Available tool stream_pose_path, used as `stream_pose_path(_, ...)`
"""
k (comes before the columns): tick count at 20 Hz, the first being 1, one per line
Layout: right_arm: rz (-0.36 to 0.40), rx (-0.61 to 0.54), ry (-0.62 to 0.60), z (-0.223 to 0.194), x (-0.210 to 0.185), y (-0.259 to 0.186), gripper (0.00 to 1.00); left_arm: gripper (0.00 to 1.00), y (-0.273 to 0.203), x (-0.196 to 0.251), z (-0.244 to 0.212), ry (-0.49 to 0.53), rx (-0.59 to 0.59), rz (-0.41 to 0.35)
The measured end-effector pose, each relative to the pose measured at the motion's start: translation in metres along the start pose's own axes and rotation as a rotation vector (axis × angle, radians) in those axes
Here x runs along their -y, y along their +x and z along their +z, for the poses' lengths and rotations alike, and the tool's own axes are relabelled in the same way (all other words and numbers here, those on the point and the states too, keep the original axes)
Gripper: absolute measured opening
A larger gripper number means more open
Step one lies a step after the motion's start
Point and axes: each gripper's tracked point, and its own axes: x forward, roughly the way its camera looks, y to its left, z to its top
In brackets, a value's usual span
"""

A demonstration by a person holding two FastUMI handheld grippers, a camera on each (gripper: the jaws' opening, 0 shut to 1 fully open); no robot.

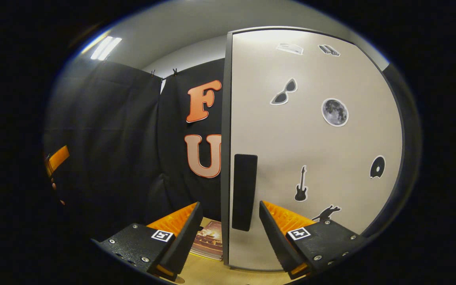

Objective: Open the cabinet door with the right hand, grasp the bottle in the cabinet with the left hand and place it on the coaster, then close the cabinet door with the right hand.

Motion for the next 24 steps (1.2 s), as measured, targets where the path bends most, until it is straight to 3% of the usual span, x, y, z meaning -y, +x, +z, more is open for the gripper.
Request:
stream_pose_path(5, -0.115, -0.043, 0.01, -0.006, 0.007, 0.018, 0.77, 0.96, -0.004, -0.02, -0.008, 0.002, -0.016, 0.029)
stream_pose_path(8, -0.162, -0.063, 0.063, -0.009, 0.015, 0.029, 0.61, 1.0, -0.007, -0.028, -0.007, -0.001, -0.014, 0.042)
stream_pose_path(12, -0.204, -0.118, 0.097, -0.025, 0.024, 0.042, 0.45, 0.93, -0.009, -0.03, -0.009, -0.012, -0.014, 0.039)
stream_pose_path(18, -0.213, -0.103, 0.081, -0.026, 0.024, 0.041, 0.3, 0.96, -0.01, -0.026, -0.012, -0.041, -0.025, 0.032)
stream_pose_path(24, -0.132, -0.081, 0.067, -0.025, 0.016, 0.027, 0.21, 0.96, 0.006, -0.003, -0.03, -0.059, -0.059, -0.001)
